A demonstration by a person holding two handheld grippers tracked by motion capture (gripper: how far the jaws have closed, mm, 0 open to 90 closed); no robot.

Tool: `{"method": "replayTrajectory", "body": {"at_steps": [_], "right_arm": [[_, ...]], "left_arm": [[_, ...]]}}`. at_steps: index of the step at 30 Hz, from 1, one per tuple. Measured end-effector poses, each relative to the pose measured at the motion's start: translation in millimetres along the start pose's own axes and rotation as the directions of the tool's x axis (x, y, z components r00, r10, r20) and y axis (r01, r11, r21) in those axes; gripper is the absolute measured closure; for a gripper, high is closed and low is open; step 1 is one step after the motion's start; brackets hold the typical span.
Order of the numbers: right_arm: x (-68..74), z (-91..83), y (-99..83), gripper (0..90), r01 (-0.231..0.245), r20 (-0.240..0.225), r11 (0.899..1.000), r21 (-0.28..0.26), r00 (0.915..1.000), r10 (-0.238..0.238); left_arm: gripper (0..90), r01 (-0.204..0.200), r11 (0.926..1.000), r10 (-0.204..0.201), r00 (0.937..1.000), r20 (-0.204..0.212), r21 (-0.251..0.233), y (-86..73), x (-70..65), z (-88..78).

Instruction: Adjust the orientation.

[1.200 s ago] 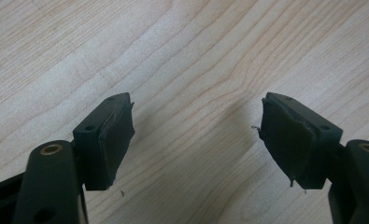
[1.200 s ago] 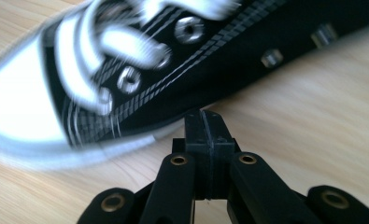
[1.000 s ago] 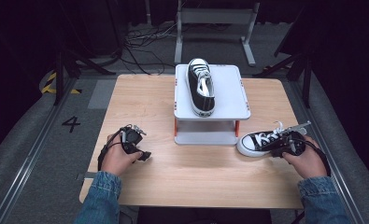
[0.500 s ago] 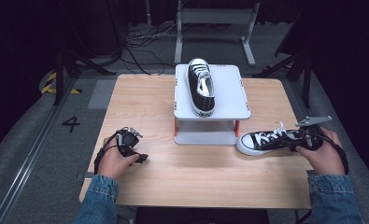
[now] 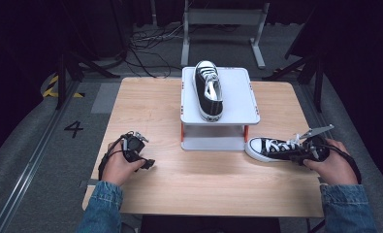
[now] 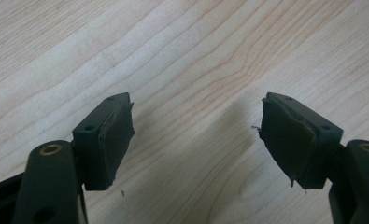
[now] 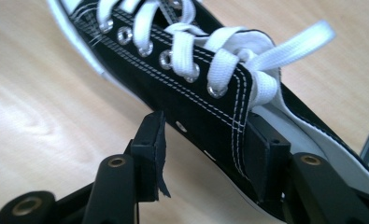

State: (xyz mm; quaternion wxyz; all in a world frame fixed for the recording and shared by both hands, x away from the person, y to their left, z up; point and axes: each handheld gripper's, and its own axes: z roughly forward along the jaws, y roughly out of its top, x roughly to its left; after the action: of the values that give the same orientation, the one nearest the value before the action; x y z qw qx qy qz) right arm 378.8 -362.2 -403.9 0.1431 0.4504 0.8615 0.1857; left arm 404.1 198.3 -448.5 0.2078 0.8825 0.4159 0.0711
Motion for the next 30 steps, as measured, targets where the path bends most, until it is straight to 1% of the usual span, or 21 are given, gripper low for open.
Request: {"method": "replayTrajectory", "body": {"at_steps": [2, 4, 5, 6, 7, 8, 9, 11, 12, 14, 15, 16, 18, 19, 21, 23, 24, 25, 28, 29, 30], "right_arm": [[7.7, -1.8, -0.4, 53.7, 0.006, -0.005, 1.0, 0.027, 1.0, -0.006], [12.7, -3.9, -1.3, 54.0, -0.004, -0.003, 0.999, 0.031, 1.0, 0.004], [14.7, -4.8, -1.8, 56.2, -0.009, -0.008, 0.999, 0.035, 0.9999, 0.009], [16.2, -5.6, -2.2, 60.9, -0.009, -0.004, 0.999, 0.039, 0.9999, 0.009], [17.2, -6.1, -2.9, 66.9, -0.009, 0.013, 0.999, 0.04, 0.9999, 0.008], [17.8, -6.6, -3.6, 75.7, -0.003, 0.041, 0.999, 0.04, 0.9992, 0.001], [16.6, -7.4, -4.3, 79.6, -0.007, 0.043, 0.999, 0.036, 0.9991, 0.005], [13.3, -9.1, -6.8, 86.2, -0.007, 0.02, 1.0, 0.016, 0.9998, 0.006], [11.8, -9.7, -8.2, 88.1, -0.012, -0.006, 1.0, 0.009, 0.9999, 0.012], [11.5, -11.9, -8.5, 88.7, -0.033, -0.034, 0.999, 0.005, 0.9989, 0.033], [11.8, -15.1, -7.8, 88.7, -0.035, -0.024, 0.999, -0.012, 0.9991, 0.035], [12.1, -19.9, -6.2, 88.8, -0.029, 0.002, 0.999, -0.03, 0.9996, 0.029], [13.2, -25.4, -3.8, 88.9, -0.047, 0.031, 0.999, -0.022, 0.9984, 0.048], [13.2, -25.4, -3.8, 88.9, -0.047, 0.031, 0.999, -0.022, 0.9984, 0.048], [13.4, -26.0, -2.5, 88.9, -0.064, 0.065, 0.998, -0.026, 0.9957, 0.065], [11.3, -26.4, -1.2, 88.8, -0.106, 0.095, 0.994, -0.04, 0.9895, 0.109], [10.5, -26.8, -0.4, 88.8, -0.124, 0.117, 0.991, -0.05, 0.9847, 0.129], [10.5, -26.8, -0.4, 88.8, -0.124, 0.117, 0.991, -0.05, 0.9847, 0.129], [14.5, -22.4, 4.2, 88.8, -0.166, 0.15, 0.985, -0.055, 0.9735, 0.172], [17.5, -20.4, 6.7, 88.8, -0.179, 0.158, 0.983, -0.038, 0.9704, 0.182], [21.5, -19.0, 9.1, 88.8, -0.182, 0.152, 0.983, -0.028, 0.9711, 0.184]], "left_arm": [[26.1, -0.006, 1.0, 0.006, 1.0, 0.008, -0.005, 4.7, -1.6, 1.4], [26.1, -0.017, 0.9998, 0.017, 0.9998, 0.013, -0.008, 9.0, -2.7, 2.3], [26.1, -0.02, 0.9997, 0.02, 0.9997, 0.015, -0.01, 10.7, -3.1, 3.1], [26.1, -0.024, 0.9997, 0.024, 0.9996, 0.015, -0.008, 12.3, -3.2, 3.7], [26.1, -0.028, 0.9996, 0.028, 0.9995, 0.016, -0.007, 13.6, -3.2, 4.6], [26.2, -0.031, 0.9995, 0.032, 0.9994, 0.017, -0.006, 14.8, -3.4, 5.7], [26.1, -0.032, 0.9995, 0.032, 0.9994, 0.016, -0.006, 15.7, -3.8, 6.4], [26.3, -0.034, 0.9994, 0.034, 0.9991, 0.028, -0.005, 17.2, -4.7, 7.6], [26.3, -0.039, 0.9992, 0.039, 0.9988, 0.028, -0.011, 17.8, -4.3, 8.1], [26.4, -0.032, 0.9994, 0.032, 0.999, 0.03, -0.015, 18.4, -4.3, 8.3], [26.5, -0.032, 0.9994, 0.033, 0.9991, 0.026, -0.012, 19.0, -4.3, 7.8], [26.5, -0.038, 0.9992, 0.038, 0.9991, 0.021, -0.012, 19.3, -4.1, 7.4], [26.6, -0.039, 0.9991, 0.039, 0.999, 0.023, -0.018, 19.3, -4.0, 7.0], [26.6, -0.035, 0.9992, 0.036, 0.999, 0.026, -0.019, 19.0, -4.3, 6.7], [26.6, -0.04, 0.9991, 0.04, 0.999, 0.019, -0.012, 18.0, -4.2, 5.9], [26.6, -0.033, 0.9993, 0.033, 0.9993, 0.019, -0.018, 15.4, -4.2, 4.7], [26.7, -0.032, 0.9994, 0.032, 0.9994, 0.016, -0.014, 14.3, -3.7, 3.9], [26.7, -0.032, 0.9994, 0.032, 0.9994, 0.016, -0.014, 14.3, -3.7, 3.9], [26.8, -0.016, 0.9996, 0.016, 0.9999, 0.006, -0.022, 11.0, -2.5, 1.1], [26.8, -0.015, 0.9996, 0.015, 0.9999, 0.004, -0.024, 10.6, -2.4, 0.9], [26.8, -0.024, 0.9996, 0.024, 0.9997, 0.004, -0.018, 10.6, -1.6, 0.6]]}}
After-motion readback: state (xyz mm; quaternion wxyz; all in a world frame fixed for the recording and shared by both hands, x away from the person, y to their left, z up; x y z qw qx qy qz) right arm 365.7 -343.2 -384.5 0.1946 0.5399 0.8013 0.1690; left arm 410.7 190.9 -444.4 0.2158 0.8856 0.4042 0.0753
